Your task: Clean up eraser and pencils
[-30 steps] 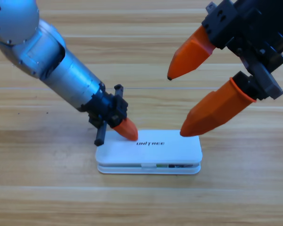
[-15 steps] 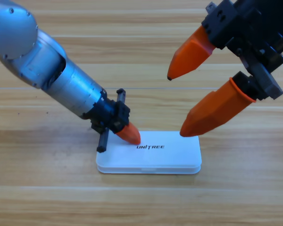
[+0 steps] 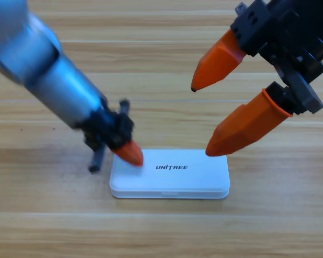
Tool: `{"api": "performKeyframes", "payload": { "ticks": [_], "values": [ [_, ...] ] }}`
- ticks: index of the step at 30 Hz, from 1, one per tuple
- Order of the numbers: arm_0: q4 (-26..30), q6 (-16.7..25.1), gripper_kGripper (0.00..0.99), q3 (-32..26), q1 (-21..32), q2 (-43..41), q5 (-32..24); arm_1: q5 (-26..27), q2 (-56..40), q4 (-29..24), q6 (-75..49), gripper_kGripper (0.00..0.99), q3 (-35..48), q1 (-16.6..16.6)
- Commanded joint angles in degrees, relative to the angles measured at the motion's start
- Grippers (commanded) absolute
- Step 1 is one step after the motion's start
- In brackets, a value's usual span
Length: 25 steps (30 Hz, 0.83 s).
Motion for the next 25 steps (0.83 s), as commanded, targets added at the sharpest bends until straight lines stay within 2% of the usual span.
{"api": "performKeyframes", "payload": {
  "ticks": [1, 2, 3, 6, 10, 15, 25],
  "values": [
    [9.57, -3.32, 0.900, -4.53, -3.12, -15.87, 4.51, 1.17, 0.50, -1.89, 0.26, 0.959, 1.73, 1.41],
    [10.01, -4.81, 0.969, -4.09, -4.27, -18.25, 4.60, 1.17, 0.50, -1.89, 0.26, 0.959, 1.73, 1.41],
    [10.80, -6.30, 0.989, -4.09, -5.76, -20.01, 4.95, 1.17, 0.50, -1.89, 0.26, 0.959, 1.73, 1.41],
    [12.91, -9.38, 0.990, -4.18, -10.16, -23.35, 6.97, 1.17, 0.50, -1.89, 0.26, 0.959, 1.73, 1.41],
    [14.40, -11.58, 0.990, -4.09, -13.32, -23.87, 7.50, 1.17, 0.58, -1.89, 0.26, 0.959, 1.73, 1.41],
    [15.54, -14.13, 0.990, -3.74, -14.81, -23.87, 7.85, 1.17, 0.76, -1.89, 0.26, 0.959, 1.73, 1.41],
    [15.63, -15.62, 0.990, -3.30, -14.81, -23.87, 7.94, 1.17, 0.94, -1.89, 0.26, 0.959, 1.64, 1.41]
  ]
}}
